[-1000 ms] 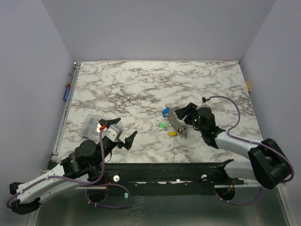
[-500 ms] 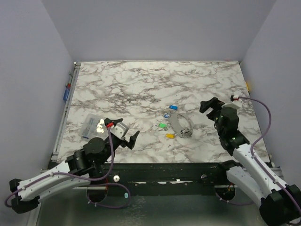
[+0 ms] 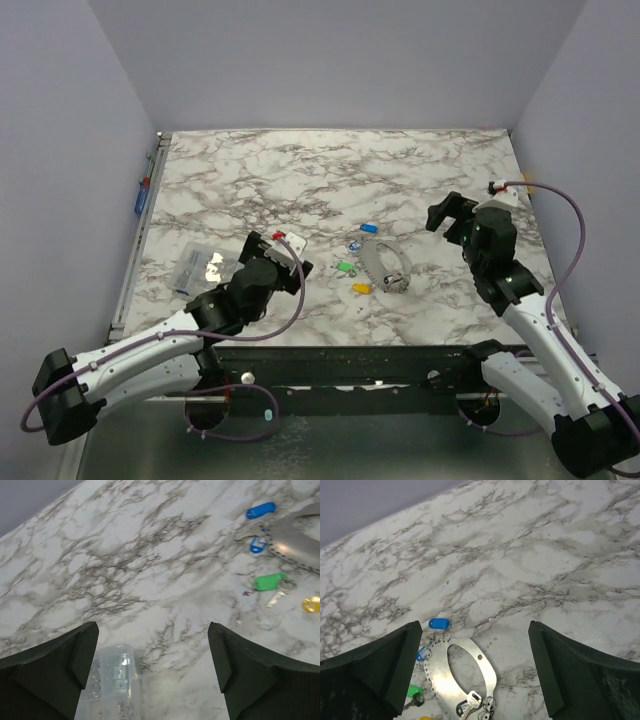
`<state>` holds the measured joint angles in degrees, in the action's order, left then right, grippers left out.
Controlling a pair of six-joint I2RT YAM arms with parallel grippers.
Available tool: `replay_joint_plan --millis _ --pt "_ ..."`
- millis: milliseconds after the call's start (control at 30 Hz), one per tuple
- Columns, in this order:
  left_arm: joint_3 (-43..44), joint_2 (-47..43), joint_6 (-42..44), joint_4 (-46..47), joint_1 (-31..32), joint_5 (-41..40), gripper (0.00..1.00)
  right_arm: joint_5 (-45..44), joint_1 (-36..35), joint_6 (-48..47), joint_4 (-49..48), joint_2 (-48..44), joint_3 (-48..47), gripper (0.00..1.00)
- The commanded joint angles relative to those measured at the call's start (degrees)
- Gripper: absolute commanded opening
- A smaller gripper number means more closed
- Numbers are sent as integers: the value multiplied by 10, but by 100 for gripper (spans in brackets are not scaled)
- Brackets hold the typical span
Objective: Put the keys on the keyring
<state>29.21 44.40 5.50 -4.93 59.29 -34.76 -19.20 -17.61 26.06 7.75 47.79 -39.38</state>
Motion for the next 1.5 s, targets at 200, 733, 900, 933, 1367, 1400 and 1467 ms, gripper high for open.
replay_joint_plan --millis 200,733,900,933,1367,1400,1467 --pt "-1 120 -9 213 -295 136 99 -13 2 -35 39 -116 22 100" --pt "-77 466 -37 643 -498 160 99 10 1 39 41 -131 33 100" --pt "-77 486 -72 653 -539 218 99 19 1 36 52 -138 29 100" --pt "-89 485 -68 675 -541 230 99 20 1 35 51 -142 32 100" --pt "-135 505 -71 781 -538 215 99 38 2 39 64 -184 46 100" --pt "-135 504 -71 781 -538 215 99 35 1 38 67 -183 45 100" --pt "-135 504 -71 781 -538 215 99 33 2 39 72 -185 44 100"
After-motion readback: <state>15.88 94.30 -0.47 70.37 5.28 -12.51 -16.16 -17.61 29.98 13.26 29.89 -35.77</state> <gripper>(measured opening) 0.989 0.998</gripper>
